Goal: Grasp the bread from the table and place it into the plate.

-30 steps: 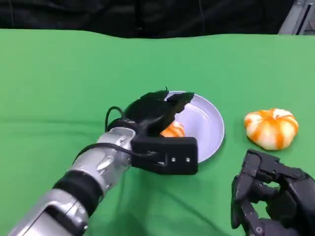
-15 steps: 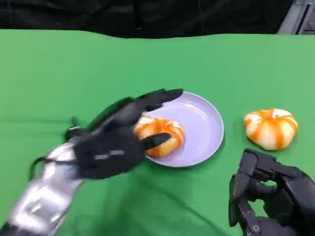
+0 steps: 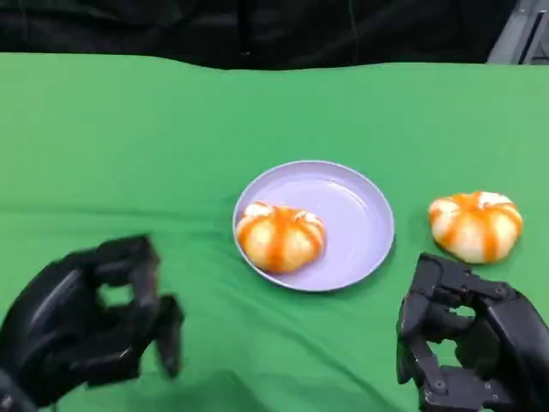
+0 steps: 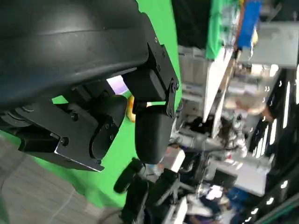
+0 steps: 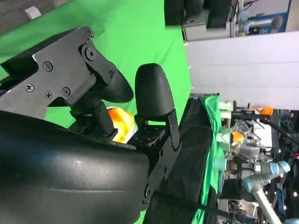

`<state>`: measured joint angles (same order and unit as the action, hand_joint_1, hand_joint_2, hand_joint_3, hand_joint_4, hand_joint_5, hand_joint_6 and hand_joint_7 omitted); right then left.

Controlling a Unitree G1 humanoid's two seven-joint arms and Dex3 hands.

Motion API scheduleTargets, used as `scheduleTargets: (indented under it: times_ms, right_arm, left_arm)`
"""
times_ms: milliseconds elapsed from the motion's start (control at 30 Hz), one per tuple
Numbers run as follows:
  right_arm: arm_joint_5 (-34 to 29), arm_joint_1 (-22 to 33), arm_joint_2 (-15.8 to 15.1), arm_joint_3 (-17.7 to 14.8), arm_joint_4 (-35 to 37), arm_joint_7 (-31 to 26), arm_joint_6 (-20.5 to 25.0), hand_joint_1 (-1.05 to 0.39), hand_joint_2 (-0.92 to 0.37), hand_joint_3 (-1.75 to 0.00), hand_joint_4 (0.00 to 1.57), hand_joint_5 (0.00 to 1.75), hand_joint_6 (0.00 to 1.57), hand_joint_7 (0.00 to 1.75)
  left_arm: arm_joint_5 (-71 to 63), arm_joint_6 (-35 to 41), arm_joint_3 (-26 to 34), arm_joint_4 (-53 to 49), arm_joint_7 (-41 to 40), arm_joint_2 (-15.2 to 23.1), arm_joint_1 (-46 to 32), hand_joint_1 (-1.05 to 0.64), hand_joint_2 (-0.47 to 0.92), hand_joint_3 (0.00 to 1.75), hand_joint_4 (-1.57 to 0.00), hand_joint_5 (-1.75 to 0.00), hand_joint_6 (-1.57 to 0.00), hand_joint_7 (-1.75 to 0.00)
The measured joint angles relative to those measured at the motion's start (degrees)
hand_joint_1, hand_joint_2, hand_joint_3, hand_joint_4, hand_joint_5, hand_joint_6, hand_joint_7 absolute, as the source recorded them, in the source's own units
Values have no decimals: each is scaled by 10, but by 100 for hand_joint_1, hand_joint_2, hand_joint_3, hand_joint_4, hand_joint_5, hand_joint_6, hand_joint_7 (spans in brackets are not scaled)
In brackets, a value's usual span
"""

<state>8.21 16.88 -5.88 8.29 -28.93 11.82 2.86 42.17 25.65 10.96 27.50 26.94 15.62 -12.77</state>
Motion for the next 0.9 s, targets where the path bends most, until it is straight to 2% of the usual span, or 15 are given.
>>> scheduleTargets:
  times_ms: [100, 133, 233, 467, 833, 900]
  right_arm:
    - [6, -7, -1, -11, 11, 8, -6, -5, -50, -131, 85, 175, 72, 161]
    - [8, -7, -3, -14, 13, 12, -8, -4, -51, -131, 84, 175, 72, 161]
    - [15, -7, -7, -28, 19, 21, -9, -4, -52, -130, 83, 175, 72, 161]
    - [34, -4, -9, -44, 20, 38, -12, -5, -62, -114, 83, 175, 70, 163]
    - [36, -3, -9, -54, 20, 43, -13, -3, -61, -116, 85, 175, 69, 166]
    - [36, -3, -9, -55, 20, 44, -13, -4, -61, -116, 85, 175, 68, 166]
  left_arm:
    - [6, -8, 6, 2, 12, -1, -32, -4, 55, 149, -107, -175, -89, -175]
    - [6, -16, 6, -3, 22, -1, -45, -4, 59, 140, -106, -175, -88, -173]
    - [3, -39, 6, -36, 45, -8, -57, -3, 63, 134, -105, -175, -87, -172]
    - [1, -48, 5, -61, 37, -18, -38, 3, 63, 138, -105, -175, -86, -175]
    - [0, -38, 0, -60, 12, -26, -27, 4, 62, 143, -108, -175, -88, -175]
    - [-1, -35, -1, -59, 6, -26, -27, 6, 61, 148, -108, -175, -87, -175]
